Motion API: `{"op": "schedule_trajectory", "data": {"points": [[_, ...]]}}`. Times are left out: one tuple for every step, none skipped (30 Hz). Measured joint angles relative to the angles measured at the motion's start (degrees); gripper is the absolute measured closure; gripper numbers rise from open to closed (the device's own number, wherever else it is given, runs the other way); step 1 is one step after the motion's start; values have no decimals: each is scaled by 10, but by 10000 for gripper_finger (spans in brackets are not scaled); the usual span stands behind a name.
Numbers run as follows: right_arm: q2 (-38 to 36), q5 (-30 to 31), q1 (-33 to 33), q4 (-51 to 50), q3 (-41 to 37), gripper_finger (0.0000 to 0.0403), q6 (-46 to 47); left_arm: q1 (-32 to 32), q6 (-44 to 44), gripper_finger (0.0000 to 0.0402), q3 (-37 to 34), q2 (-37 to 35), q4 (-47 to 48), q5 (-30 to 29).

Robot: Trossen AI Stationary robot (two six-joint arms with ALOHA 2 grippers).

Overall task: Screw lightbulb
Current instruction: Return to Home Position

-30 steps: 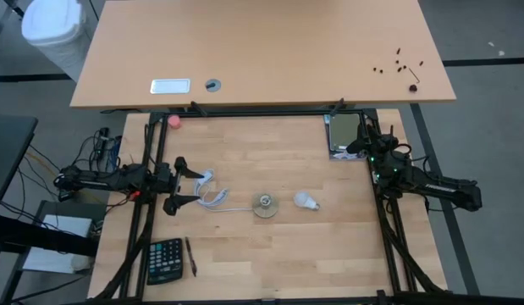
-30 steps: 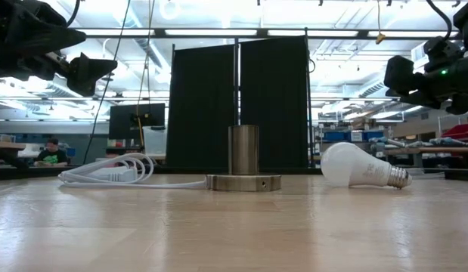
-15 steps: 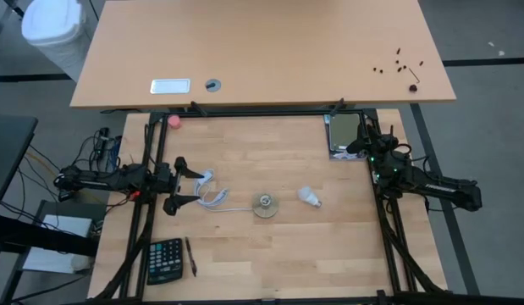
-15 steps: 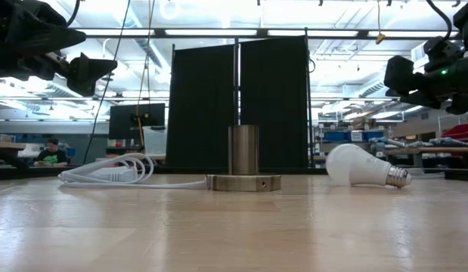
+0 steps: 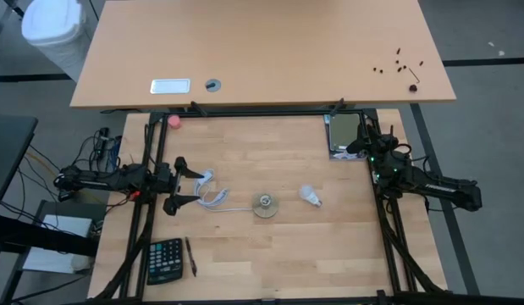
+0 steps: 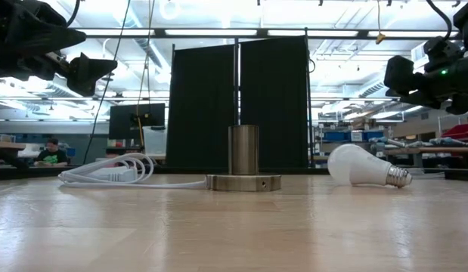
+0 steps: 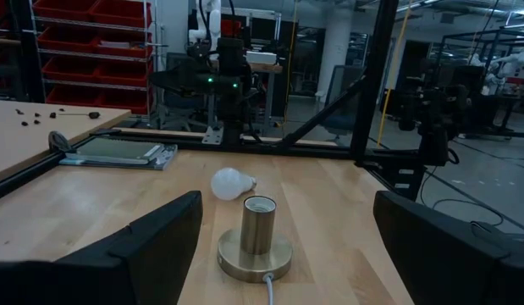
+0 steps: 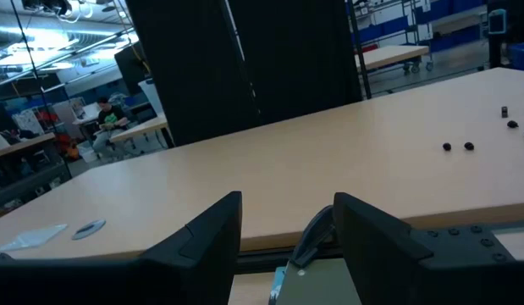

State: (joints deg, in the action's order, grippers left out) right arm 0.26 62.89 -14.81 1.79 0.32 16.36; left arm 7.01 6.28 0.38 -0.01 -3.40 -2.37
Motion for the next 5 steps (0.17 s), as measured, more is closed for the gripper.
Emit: {"op": "schedule_trajectory", "data": {"points": [[0,0,0,0,0,204,0,0,0,48,0,0,0,0],[0,0,0,0,0,204,0,0,0,48,0,0,0,0],[0,0,0,0,0,204,0,0,0,48,0,0,0,0],[0,0,0,0,0,204,0,0,0,48,0,0,0,0],[0,0,0,0,0,204,0,0,0,48,0,0,0,0]]}}
